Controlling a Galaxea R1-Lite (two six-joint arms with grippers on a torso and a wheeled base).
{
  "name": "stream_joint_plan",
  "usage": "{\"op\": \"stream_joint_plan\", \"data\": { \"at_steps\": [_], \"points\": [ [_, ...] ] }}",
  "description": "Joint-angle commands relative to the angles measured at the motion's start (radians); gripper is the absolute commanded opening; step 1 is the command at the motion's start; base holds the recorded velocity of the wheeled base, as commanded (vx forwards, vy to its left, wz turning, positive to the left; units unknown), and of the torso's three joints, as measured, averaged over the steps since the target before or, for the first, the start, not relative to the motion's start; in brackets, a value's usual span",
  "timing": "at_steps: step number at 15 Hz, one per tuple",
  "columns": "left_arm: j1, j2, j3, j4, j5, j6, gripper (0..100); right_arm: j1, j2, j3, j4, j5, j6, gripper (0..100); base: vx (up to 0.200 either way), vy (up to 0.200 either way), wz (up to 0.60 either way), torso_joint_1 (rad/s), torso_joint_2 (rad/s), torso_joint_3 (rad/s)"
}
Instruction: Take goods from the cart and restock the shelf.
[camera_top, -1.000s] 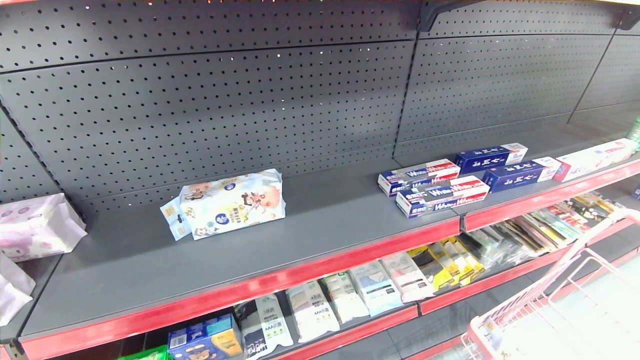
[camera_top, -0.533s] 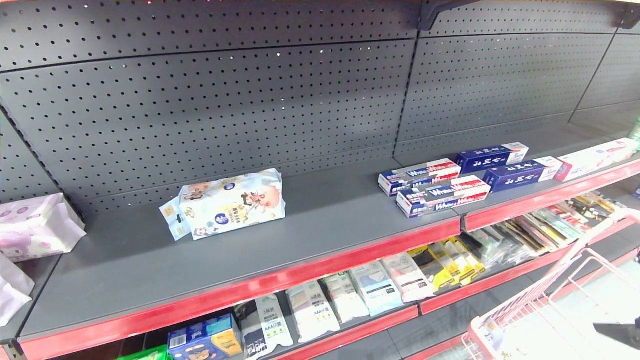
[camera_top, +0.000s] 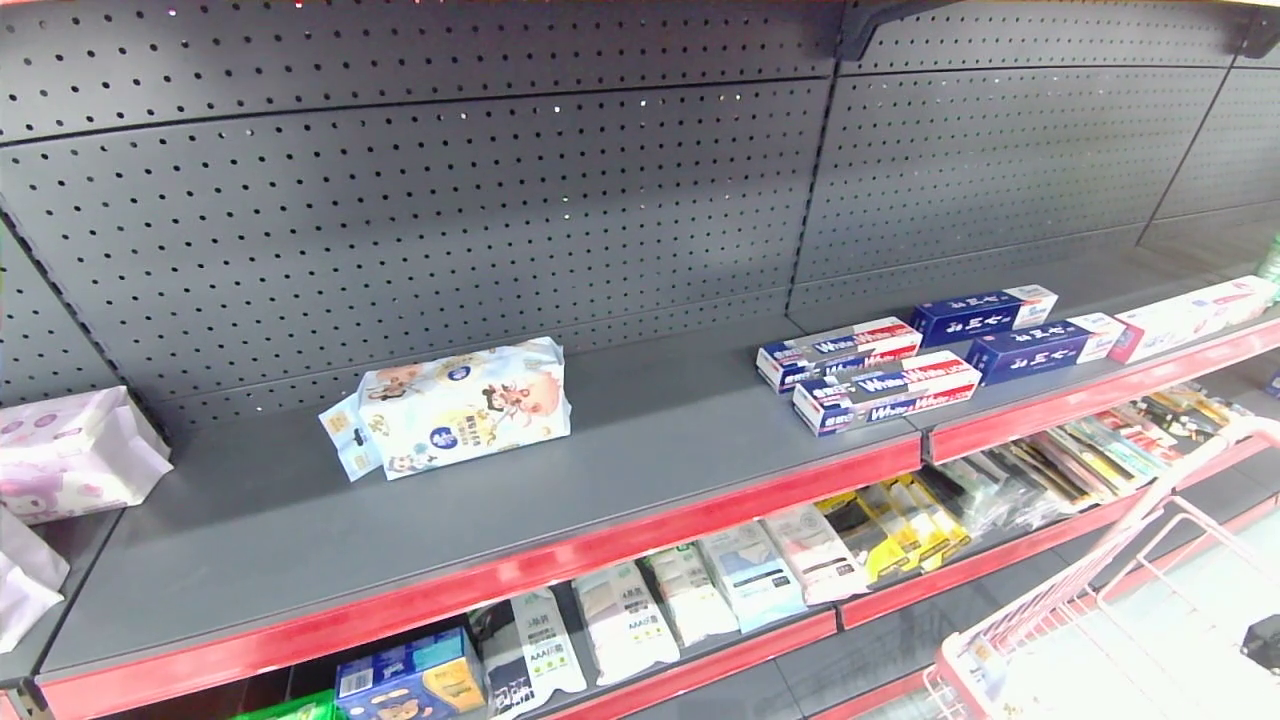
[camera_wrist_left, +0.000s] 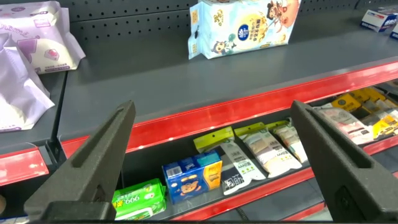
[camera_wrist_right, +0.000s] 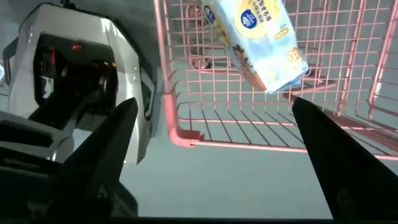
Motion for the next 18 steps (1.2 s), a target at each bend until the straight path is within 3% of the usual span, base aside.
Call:
{"op": "stream_joint_plan", "data": {
  "at_steps": [1,6,11,15,18],
  "points": [
    [0.0,0.001,0.002,0.0,0.0,0.0,100,-0.067,0.14,-0.003,-0.072,0.0,-0.047,100,0.0,0.0,0.0,0.0,0.0,0.0],
    [0.0,0.001,0.002,0.0,0.0,0.0,100,-0.084,0.218,-0.035,-0.089,0.002,-0.053,100,0.0,0.0,0.0,0.0,0.0,0.0],
    [0.0,0.001,0.002,0.0,0.0,0.0,100,-0.1,0.278,-0.067,-0.196,-0.006,-0.067,100,0.0,0.0,0.0,0.0,0.0,0.0],
    [0.0,0.001,0.0,0.0,0.0,0.0,100,-0.109,0.324,-0.073,-0.23,-0.008,-0.263,100,0.0,0.0,0.0,0.0,0.0,0.0],
    [0.0,0.001,0.002,0.0,0.0,0.0,100,-0.109,0.35,-0.098,-0.236,-0.008,-0.308,100,0.0,0.0,0.0,0.0,0.0,0.0]
  ]
}}
